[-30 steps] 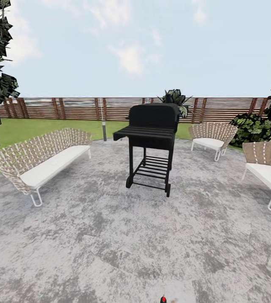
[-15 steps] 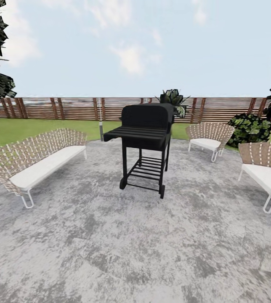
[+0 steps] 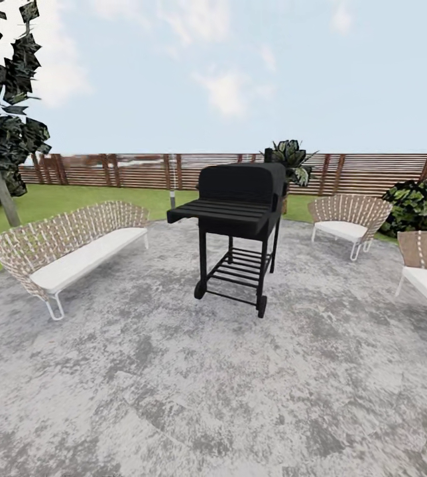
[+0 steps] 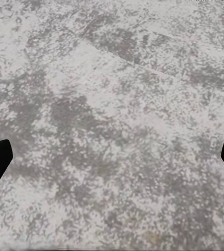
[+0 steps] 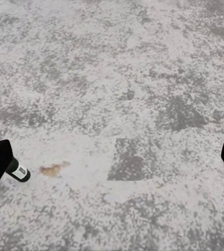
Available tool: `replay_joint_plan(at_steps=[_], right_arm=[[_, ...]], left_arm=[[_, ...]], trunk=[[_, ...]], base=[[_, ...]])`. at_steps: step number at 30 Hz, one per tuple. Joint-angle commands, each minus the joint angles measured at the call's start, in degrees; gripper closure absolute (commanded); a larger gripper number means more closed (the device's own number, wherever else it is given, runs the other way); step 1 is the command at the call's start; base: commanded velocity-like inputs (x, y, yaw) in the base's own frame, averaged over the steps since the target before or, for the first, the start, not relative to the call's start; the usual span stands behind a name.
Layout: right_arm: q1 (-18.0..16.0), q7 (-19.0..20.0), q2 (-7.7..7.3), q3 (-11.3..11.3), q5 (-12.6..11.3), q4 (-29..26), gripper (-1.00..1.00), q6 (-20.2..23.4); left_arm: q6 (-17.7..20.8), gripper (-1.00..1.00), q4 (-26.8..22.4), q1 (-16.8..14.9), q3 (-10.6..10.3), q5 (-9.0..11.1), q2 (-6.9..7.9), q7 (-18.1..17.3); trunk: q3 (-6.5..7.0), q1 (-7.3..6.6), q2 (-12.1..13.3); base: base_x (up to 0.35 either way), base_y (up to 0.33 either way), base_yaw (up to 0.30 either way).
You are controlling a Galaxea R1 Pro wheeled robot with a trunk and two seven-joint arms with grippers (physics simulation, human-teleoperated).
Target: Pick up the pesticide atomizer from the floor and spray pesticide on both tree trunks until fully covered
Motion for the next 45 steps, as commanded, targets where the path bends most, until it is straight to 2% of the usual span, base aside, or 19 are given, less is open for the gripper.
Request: replay_joint_plan(at_steps=[1,5,7,9,12,16,18,20,23,25,31,33,36,45], right_arm=[[0.0,0.0,0.00,0.0,0.0,0.0,-1.00,0.0],[0.0,0.1,0.00,0.0,0.1,0.0,-1.00,0.0],[0.0,0.3,0.00,0.1,0.1,0.1,-1.00,0.0],[0.0,0.3,0.05,0.2,0.1,-0.1,-1.00,0.1],[-1.3,0.2,0.01,0.3,0.1,-3.1,-1.00,0.4],[-5.4,0.1,0.00,0.2,0.2,-6.2,-1.00,1.9],[-8.7,0.1,0.00,0.2,0.2,-6.7,-1.00,3.8],[-12.6,0.0,0.00,0.2,0.2,-6.9,-1.00,7.3],[-20.0,0.1,-0.15,0.1,0.1,-7.1,-1.00,16.0],[-21.8,0.4,-0.29,0.0,0.0,-7.1,-1.00,17.9],[-22.5,0.4,0.33,-0.1,0.2,-6.8,-1.00,18.4],[-22.4,0.4,0.30,-0.1,0.2,-6.8,-1.00,18.4],[-22.5,0.3,-0.57,0.0,-0.1,-6.8,-1.00,18.2],[-22.3,0.2,-0.52,0.1,-0.2,-4.8,-1.00,15.9]], left_arm=[[0.0,-1.00,0.0,0.0,0.0,0.0,0.00,0.0],[-0.1,-1.00,0.0,0.0,-0.1,0.6,0.00,0.0],[-0.1,-1.00,-0.1,0.0,0.0,2.2,-0.02,0.0],[-0.1,-1.00,-0.4,-0.2,-0.1,2.7,0.00,0.0],[0.2,-1.00,-1.2,-2.0,-0.3,3.0,-0.06,0.0],[0.8,-1.00,-1.6,-7.3,-0.3,3.1,0.02,0.1],[1.0,-1.00,-1.5,-10.6,-0.4,3.0,0.09,0.1],[2.0,-1.00,-1.4,-12.8,-0.4,3.0,0.14,0.1],[6.8,-1.00,-1.9,-15.0,-0.5,2.9,-0.19,-0.1],[7.8,-1.00,-2.0,-15.3,-0.5,3.0,-0.16,-0.1],[7.2,-1.00,-2.7,-15.2,-0.4,3.3,-0.09,0.2],[7.2,-1.00,-2.7,-15.2,-0.4,3.3,-0.09,0.2],[7.2,-1.00,-3.4,-15.2,-0.4,3.3,-0.14,0.3],[7.2,-1.00,-3.6,-15.2,-0.4,3.3,-0.18,0.3]], trunk=[[0.00,0.00,0.0],[0.00,0.00,0.0],[0.00,0.00,0.0],[0.00,0.00,0.0],[0.00,0.00,0.0],[0.00,0.00,0.0],[0.00,0.00,0.0],[0.00,0.00,0.0],[0.00,0.00,0.0],[0.00,0.00,0.0],[0.00,0.00,0.0],[0.00,0.00,0.0],[0.00,0.00,0.0],[0.00,0.00,0.0]], base=[[0.086,-0.267,0.191],[0.066,-0.194,0.063],[0.013,-0.035,0.007],[0.003,-0.008,0.002],[0.001,-0.002,0.001],[0.000,0.000,0.000],[0.000,0.000,0.000],[0.000,0.000,0.000],[0.000,0.000,0.000],[0.000,0.000,0.000],[0.000,0.000,0.000],[0.000,0.000,0.000],[0.000,0.000,0.000],[0.000,0.000,0.000]])
